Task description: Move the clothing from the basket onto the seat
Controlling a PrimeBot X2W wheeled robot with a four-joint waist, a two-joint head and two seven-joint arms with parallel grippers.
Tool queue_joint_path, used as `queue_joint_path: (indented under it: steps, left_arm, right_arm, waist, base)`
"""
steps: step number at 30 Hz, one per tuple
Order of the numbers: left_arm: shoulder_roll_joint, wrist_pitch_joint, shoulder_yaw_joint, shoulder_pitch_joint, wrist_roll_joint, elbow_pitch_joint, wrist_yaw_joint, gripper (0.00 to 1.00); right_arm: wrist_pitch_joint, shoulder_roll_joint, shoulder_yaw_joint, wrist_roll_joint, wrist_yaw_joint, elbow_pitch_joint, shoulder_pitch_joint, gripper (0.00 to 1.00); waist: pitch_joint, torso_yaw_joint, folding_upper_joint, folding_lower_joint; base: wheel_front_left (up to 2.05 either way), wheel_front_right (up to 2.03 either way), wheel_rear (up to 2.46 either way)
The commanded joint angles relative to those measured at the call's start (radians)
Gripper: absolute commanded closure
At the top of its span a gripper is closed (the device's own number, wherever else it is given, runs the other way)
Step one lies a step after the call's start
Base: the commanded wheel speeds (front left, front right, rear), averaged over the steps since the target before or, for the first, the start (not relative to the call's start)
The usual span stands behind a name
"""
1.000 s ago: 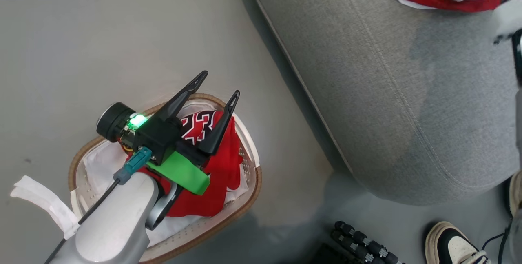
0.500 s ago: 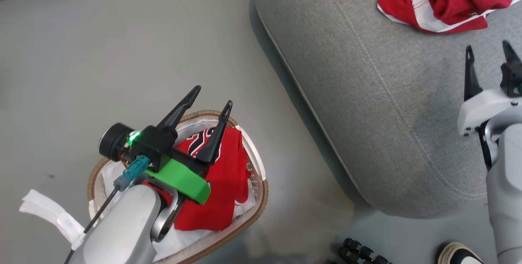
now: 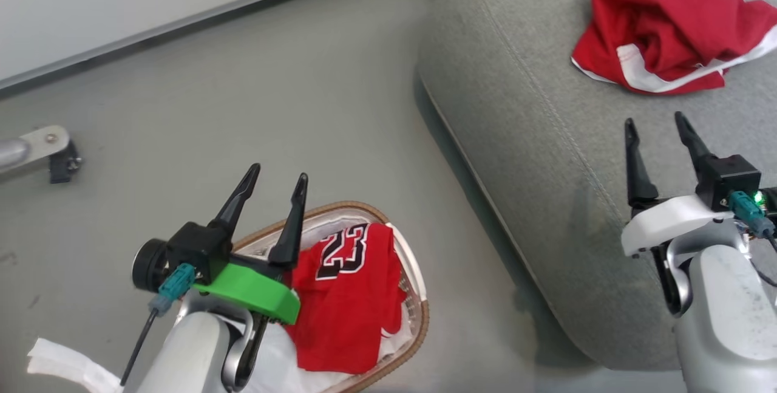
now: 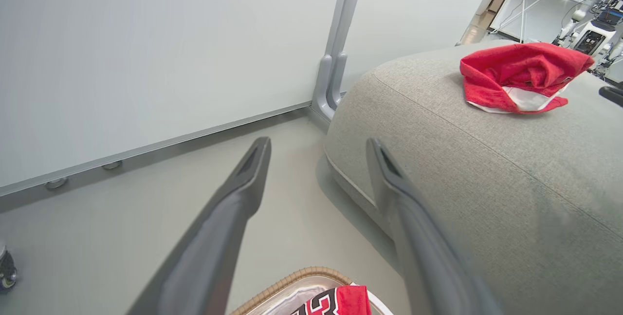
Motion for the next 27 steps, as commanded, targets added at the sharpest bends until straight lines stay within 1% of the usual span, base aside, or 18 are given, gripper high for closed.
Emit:
queue_joint_path:
  steps: [1, 7, 12, 19, 27]
  left_arm:
    - [-0.006, 0.001, 0.029, 0.028, 0.012, 0.004, -0.003, 0.00]
    - [-0.033, 0.001, 0.148, 0.078, 0.047, 0.019, -0.003, 0.00]
    - [-0.060, 0.001, 0.237, 0.112, 0.088, 0.036, -0.003, 0.00]
    - [-0.088, 0.001, 0.305, 0.153, 0.129, 0.057, -0.003, 0.00]
    - [-0.106, 0.001, 0.324, 0.212, 0.143, 0.073, -0.003, 0.00]
  right_arm:
    - [-0.002, 0.003, 0.020, 0.021, -0.001, -0.022, 0.025, 0.00]
    - [-0.002, 0.025, 0.098, 0.065, -0.001, -0.076, 0.067, 0.00]
    - [-0.002, 0.035, 0.130, 0.081, -0.001, -0.085, 0.091, 0.00]
    - [-0.002, 0.040, 0.136, 0.084, -0.001, -0.080, 0.132, 0.00]
    - [-0.002, 0.041, 0.151, 0.092, -0.001, -0.058, 0.197, 0.00]
  waist:
    - [-0.066, 0.074, -0.0001, 0.0000]
    - [-0.109, 0.146, -0.0001, 0.0000]
    - [-0.140, 0.207, -0.0001, 0.0000]
    - [-0.183, 0.279, -0.0001, 0.0000]
    - [-0.244, 0.310, -0.0001, 0.0000]
  base:
    - [0.00, 0.00, 0.00]
    - [0.00, 0.00, 0.00]
    - [0.00, 0.00, 0.00]
    - [0.00, 0.00, 0.00]
    - [0.00, 0.00, 0.00]
